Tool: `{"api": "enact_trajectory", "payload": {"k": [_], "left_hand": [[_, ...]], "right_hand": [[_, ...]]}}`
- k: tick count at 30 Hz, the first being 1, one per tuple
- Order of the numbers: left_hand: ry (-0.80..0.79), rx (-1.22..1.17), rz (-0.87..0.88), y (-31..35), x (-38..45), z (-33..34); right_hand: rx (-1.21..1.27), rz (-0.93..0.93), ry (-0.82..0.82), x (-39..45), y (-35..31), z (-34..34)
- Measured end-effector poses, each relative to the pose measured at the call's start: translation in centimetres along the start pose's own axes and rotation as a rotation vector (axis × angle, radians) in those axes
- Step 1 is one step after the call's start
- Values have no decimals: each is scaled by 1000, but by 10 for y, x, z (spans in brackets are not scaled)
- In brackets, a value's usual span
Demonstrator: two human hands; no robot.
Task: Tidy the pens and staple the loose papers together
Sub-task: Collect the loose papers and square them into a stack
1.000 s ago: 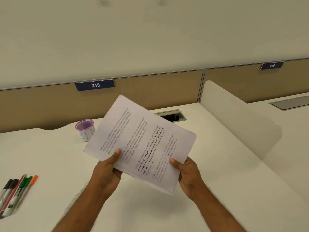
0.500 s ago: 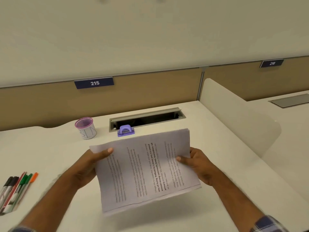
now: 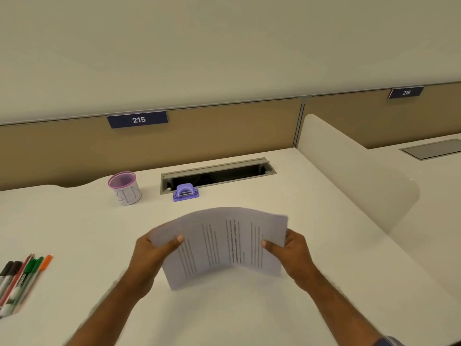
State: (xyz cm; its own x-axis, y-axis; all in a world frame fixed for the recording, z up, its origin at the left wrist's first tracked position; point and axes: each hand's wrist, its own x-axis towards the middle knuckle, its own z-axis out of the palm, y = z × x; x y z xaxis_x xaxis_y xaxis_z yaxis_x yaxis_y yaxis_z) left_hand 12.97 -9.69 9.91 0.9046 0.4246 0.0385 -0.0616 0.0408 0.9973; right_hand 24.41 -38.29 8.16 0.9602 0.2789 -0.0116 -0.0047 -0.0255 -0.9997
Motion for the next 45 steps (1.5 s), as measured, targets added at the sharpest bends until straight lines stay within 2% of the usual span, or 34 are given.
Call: {"api": "enact_trajectory", "payload": {"k": [3,9,14,17,20,25,28,31,33,37,41,45], "left_hand": [[35,29,-86,-16,1,0],[115,35,-72,-14,3,7],[115,62,-169,-31,-2,8],[120,120,-172,-27,3,6],[103,276,-151,-8,15,3],[-84,556,-78,33,37,6],[-212,691,-39,56,51,11],[-341,787,9,82,64,24],[-420,844,26,98,75,30],[-475,943,39,120,99,36],[-466,1009,31,128,115,43],[-353,874,51,120,130,43]], "right_hand": [[3,54,1,-1,9,2],[12,37,67,1,8,4],[5,96,8,-3,19,5],[13,111,-24,2,14,2],[32,75,-40,12,-2,-5],[-390,-181,47,34,-45,-19],[-673,-229,-128,42,-82,-10],[-773,-63,-424,49,-110,7],[-770,7,-532,53,-117,17],[-657,38,-494,60,-113,24],[-498,89,-461,70,-100,23],[-408,152,-387,87,-80,14]]}}
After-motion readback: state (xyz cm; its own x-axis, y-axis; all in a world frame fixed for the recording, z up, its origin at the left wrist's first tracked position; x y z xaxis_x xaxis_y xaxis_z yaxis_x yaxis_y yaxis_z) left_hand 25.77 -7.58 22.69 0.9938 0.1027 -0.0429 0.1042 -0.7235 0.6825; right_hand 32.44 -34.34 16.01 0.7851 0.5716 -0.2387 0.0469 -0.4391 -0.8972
